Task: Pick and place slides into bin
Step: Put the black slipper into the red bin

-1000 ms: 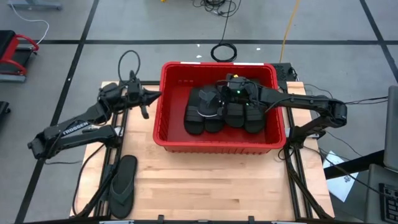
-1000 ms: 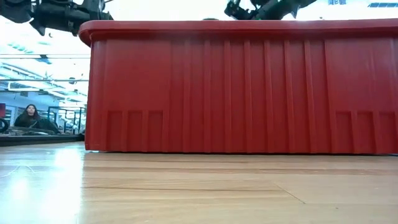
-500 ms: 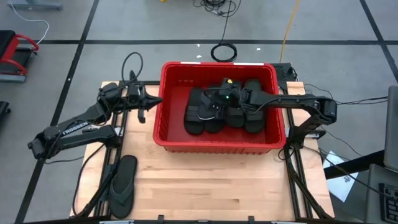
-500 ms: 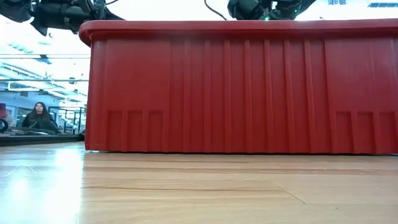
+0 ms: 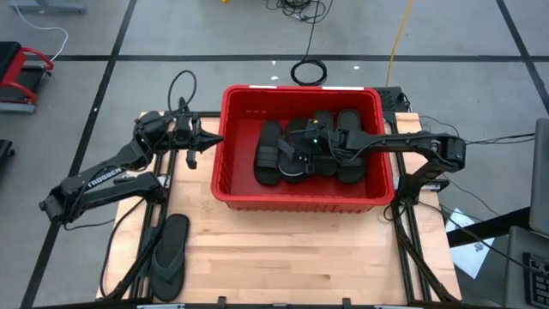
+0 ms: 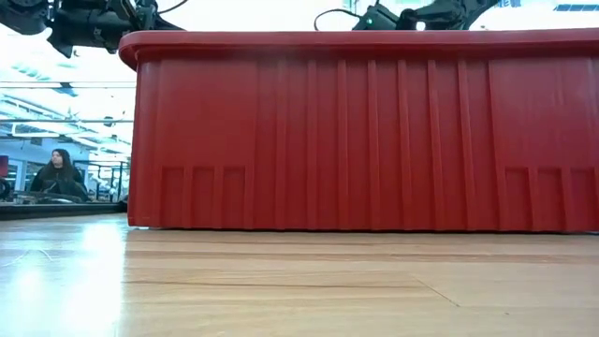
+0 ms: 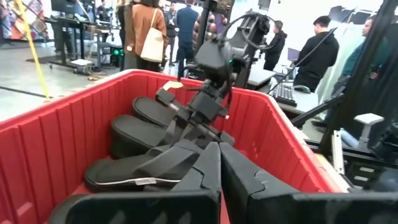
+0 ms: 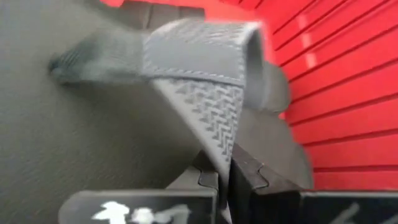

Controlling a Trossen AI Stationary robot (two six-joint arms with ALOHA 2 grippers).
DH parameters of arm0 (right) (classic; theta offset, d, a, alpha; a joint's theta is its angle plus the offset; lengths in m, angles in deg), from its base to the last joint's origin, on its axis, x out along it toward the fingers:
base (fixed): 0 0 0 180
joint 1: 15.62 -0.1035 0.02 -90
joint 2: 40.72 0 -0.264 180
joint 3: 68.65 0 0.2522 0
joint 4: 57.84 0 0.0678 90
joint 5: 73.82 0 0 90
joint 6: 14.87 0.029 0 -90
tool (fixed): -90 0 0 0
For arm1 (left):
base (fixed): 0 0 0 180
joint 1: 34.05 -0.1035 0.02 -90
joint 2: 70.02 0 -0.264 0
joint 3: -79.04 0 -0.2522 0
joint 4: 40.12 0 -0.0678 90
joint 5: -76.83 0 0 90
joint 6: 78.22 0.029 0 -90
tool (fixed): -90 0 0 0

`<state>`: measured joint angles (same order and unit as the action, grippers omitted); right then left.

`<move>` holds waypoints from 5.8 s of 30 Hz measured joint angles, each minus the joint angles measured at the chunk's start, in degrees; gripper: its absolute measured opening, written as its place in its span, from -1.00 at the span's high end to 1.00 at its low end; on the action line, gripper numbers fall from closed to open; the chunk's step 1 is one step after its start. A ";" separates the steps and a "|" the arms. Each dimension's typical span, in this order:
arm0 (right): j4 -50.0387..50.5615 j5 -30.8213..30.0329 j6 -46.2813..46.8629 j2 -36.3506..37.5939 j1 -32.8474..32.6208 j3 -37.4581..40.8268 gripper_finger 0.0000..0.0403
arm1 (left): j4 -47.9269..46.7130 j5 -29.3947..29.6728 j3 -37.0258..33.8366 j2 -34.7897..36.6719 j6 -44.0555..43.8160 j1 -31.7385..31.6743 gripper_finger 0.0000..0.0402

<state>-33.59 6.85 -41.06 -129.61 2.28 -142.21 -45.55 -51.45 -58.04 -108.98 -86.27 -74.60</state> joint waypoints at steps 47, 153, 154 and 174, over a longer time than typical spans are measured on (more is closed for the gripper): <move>-2.07 6.59 -3.18 3.22 1.92 5.76 0.38 | -1.07 -5.18 0.00 -0.02 -3.03 -0.75 0.96; -32.10 6.40 42.15 48.50 -11.16 30.52 1.00 | -66.23 -1.86 8.00 1.90 -2.49 38.35 -0.27; -32.10 6.39 42.04 48.50 -11.16 30.52 1.00 | -64.32 -1.47 8.00 1.84 -3.22 39.86 -0.26; -29.62 8.05 41.85 49.05 -11.14 30.52 1.00 | -38.32 18.05 -11.17 0.70 -37.42 73.95 -0.21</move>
<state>-63.21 14.90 0.79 -80.56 -8.86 -111.69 -83.87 -33.40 -69.20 -108.28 -123.69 -0.65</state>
